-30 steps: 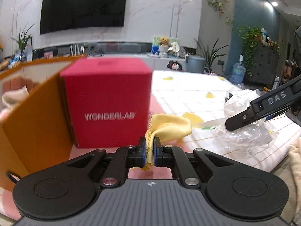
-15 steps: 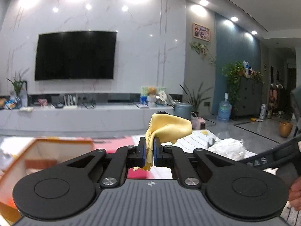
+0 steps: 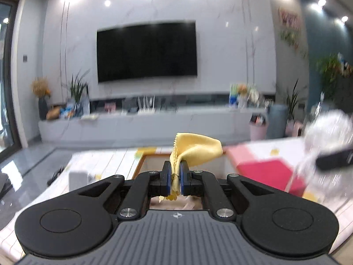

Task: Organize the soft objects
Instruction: 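Lift the yellow cloth and wrapped bundle over the orange box with both grippers, then open the left gripper over the box while the right lowers the bundle in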

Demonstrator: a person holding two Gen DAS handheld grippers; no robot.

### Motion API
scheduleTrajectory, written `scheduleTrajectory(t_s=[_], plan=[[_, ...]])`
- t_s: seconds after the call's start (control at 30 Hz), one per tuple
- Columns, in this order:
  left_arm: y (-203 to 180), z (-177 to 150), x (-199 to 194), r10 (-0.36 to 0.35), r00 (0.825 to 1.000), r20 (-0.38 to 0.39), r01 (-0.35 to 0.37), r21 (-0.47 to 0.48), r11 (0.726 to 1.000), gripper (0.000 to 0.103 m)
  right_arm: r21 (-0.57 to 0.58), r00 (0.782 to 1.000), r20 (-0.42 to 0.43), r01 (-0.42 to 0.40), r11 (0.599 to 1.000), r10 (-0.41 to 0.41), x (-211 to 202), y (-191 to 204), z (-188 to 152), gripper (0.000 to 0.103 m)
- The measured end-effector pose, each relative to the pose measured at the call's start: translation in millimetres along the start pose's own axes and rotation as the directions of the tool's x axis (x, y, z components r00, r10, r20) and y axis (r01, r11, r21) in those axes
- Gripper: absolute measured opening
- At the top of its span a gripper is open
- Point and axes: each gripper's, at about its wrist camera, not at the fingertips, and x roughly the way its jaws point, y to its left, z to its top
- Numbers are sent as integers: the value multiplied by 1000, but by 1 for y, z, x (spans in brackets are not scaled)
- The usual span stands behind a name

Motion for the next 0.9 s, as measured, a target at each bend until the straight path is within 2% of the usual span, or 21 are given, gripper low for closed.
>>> scheduleTrajectory(t_s=[0.1, 0.2, 0.27, 0.3, 0.33, 0.37, 0.43, 0.6, 0.8, 0.9], plan=[[8, -9, 19, 7, 998, -60, -10, -36, 999, 10, 11, 999, 14, -35, 999, 35, 11, 12, 5, 74], [22, -19, 16, 74, 997, -19, -75, -58, 995, 14, -11, 1000, 11, -27, 1000, 27, 21, 22, 10, 74], [23, -23, 17, 66, 997, -28, -67, -63, 996, 31, -27, 1000, 2, -20, 999, 20, 25, 28, 11, 74], [22, -23, 19, 56, 997, -44, -58, -66, 996, 35, -33, 1000, -2, -21, 999, 21, 27, 30, 12, 74], [27, -23, 19, 54, 997, -52, -58, -72, 996, 49, -36, 1000, -2, -18, 999, 18, 28, 31, 13, 74], [30, -23, 18, 67, 996, -50, -71, -83, 994, 72, -40, 1000, -3, -16, 999, 16, 28, 33, 14, 74], [35, -22, 14, 87, 996, -30, -90, -119, 989, 90, -50, 1000, 3, -14, 999, 14, 26, 37, 18, 74], [57, -11, 1, 45, 998, -53, -54, -190, 980, 90, -81, 999, 29, -17, 997, 19, 25, 54, 39, 74], [70, -5, 3, 73, 990, -123, -95, -181, 979, 90, -146, 996, 61, -56, 988, 66, 29, 86, 73, 74], [78, -8, 6, 100, 981, -165, -131, -190, 973, 90, -179, 996, 57, -53, 982, 64, 49, 103, 80, 74]])
